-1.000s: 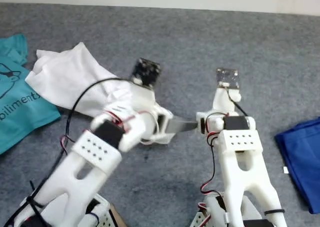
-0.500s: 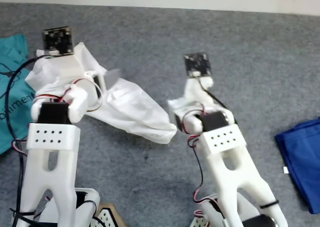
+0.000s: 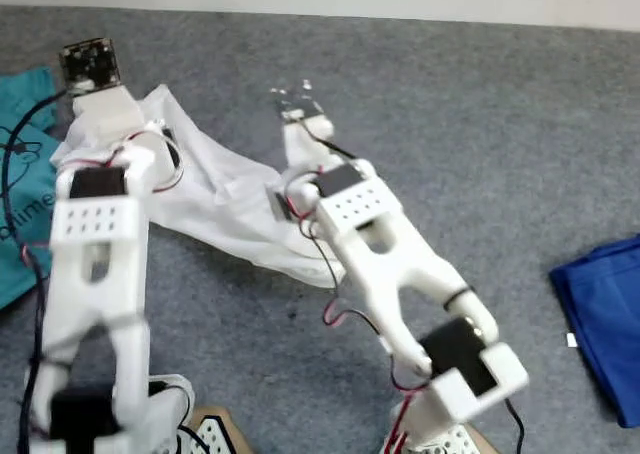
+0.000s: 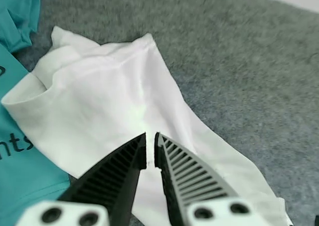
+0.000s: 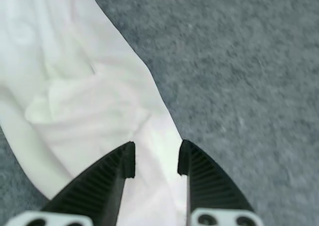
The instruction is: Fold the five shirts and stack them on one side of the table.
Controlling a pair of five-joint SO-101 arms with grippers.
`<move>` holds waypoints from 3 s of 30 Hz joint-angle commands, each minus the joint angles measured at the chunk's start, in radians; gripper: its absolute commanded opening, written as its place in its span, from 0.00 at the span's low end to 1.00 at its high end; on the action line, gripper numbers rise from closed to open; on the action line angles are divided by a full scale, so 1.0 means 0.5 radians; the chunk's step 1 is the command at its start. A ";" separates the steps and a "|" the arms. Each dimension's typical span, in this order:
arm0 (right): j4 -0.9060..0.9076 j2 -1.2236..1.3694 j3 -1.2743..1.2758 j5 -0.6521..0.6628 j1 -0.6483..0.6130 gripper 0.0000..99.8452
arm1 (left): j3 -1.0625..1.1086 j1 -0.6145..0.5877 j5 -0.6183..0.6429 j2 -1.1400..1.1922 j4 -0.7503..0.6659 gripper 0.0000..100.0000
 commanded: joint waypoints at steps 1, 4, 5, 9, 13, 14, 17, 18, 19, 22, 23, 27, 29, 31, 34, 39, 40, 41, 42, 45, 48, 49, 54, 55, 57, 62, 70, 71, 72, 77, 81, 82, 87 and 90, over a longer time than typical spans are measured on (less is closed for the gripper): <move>-0.057 0.127 -0.290 0.064 -0.069 0.16 | -0.272 -0.026 0.018 0.302 -0.046 0.06; -0.057 0.244 -0.376 0.064 -0.112 0.16 | -0.477 -0.026 0.018 0.545 -0.046 0.06; -0.054 0.272 -0.391 0.064 -0.133 0.16 | -0.545 -0.026 0.018 0.621 -0.046 0.06; -0.041 0.296 -0.404 0.064 -0.198 0.16 | -0.842 -0.026 0.021 0.968 -0.046 0.06; -0.023 0.305 -0.376 0.064 -0.192 0.16 | -1.103 -0.026 0.021 1.300 -0.046 0.06; -0.011 0.305 -0.348 0.068 -0.189 0.16 | -1.149 -0.026 0.021 1.376 -0.046 0.06; -0.008 0.299 -0.287 0.068 -0.164 0.16 | -1.266 -0.020 0.018 1.548 -0.046 0.06; -0.008 0.299 -0.281 0.068 -0.146 0.16 | -1.303 -0.017 0.018 1.588 -0.043 0.06; -0.008 0.299 -0.281 0.068 -0.127 0.15 | -1.330 -0.017 0.018 1.616 -0.040 0.06; -0.005 0.299 -0.278 0.068 -0.060 0.15 | -1.373 -0.011 0.018 1.649 -0.043 0.06; -0.002 0.302 -0.275 0.068 -0.044 0.15 | -1.379 -0.011 0.018 1.656 -0.043 0.06; -0.002 0.299 -0.222 0.064 0.035 0.14 | -1.367 0.020 0.018 1.659 -0.046 0.06; -0.002 0.299 -0.201 0.061 0.060 0.07 | -1.364 0.035 0.018 1.659 -0.046 0.06; -0.002 0.299 -0.195 0.058 0.081 0.00 | -1.364 0.044 0.018 1.659 -0.046 0.06; -0.002 0.299 -0.192 0.055 0.124 0.01 | -1.370 0.044 0.018 1.662 -0.049 0.03; -0.002 0.281 -0.207 0.052 0.253 0.01 | -1.358 0.044 0.018 1.662 -0.163 0.00; -0.002 0.256 -0.207 0.052 0.296 0.01 | -1.358 0.044 0.018 1.662 -0.175 0.01; -0.002 0.219 -0.201 0.052 0.348 0.01 | -1.358 0.044 0.018 1.662 -0.190 0.01; -0.002 0.167 -0.195 0.049 0.416 0.01 | -1.361 0.060 0.018 1.662 -0.203 0.01; 0.044 -0.002 -0.133 -0.031 0.661 0.01 | -1.358 0.087 0.018 1.662 -0.227 0.01; 0.069 -0.158 -0.008 -0.196 0.928 0.01 | -1.358 0.109 0.018 1.662 -0.227 0.01; 0.066 -0.195 0.044 -0.221 1.005 0.01 | -1.358 0.112 0.018 1.662 -0.227 0.01; 0.054 -0.284 0.210 -0.230 1.183 0.01 | -1.382 0.115 0.018 1.757 -0.230 0.01; 0.054 -0.281 0.219 -0.230 1.174 0.01 | -1.407 0.115 0.018 1.791 -0.230 0.01; 0.063 -0.278 0.222 -0.221 1.109 0.01 | -1.459 0.112 0.015 1.843 -0.227 0.01; 0.054 -0.278 0.229 -0.224 0.996 0.22 | -1.579 0.109 0.015 1.873 -0.224 0.01; -0.290 -0.275 0.213 -0.233 0.888 0.28 | -1.898 0.192 0.015 1.895 -0.230 0.01; -0.333 -0.275 0.213 -0.233 0.876 0.28 | -1.907 0.210 0.015 1.895 -0.233 0.01; -0.364 -0.275 0.213 -0.233 0.870 0.28 | -1.910 0.229 0.015 1.901 -0.264 0.01; -0.431 -0.272 0.213 -0.233 0.790 0.28 | -2.015 0.256 0.012 2.113 -0.390 0.01; -0.459 -0.272 0.210 -0.233 0.766 0.27 | -2.294 0.247 0.012 2.355 -0.374 0.01; -0.474 -0.272 0.210 -0.236 0.766 0.27 | -2.395 0.244 0.012 2.417 -0.334 0.01; -0.477 -0.272 0.216 -0.316 0.766 0.27 | -2.905 0.232 0.012 2.705 -0.132 0.01; -0.477 -0.272 0.229 -0.316 0.766 0.27 | -3.165 0.235 0.012 2.889 -0.061 0.01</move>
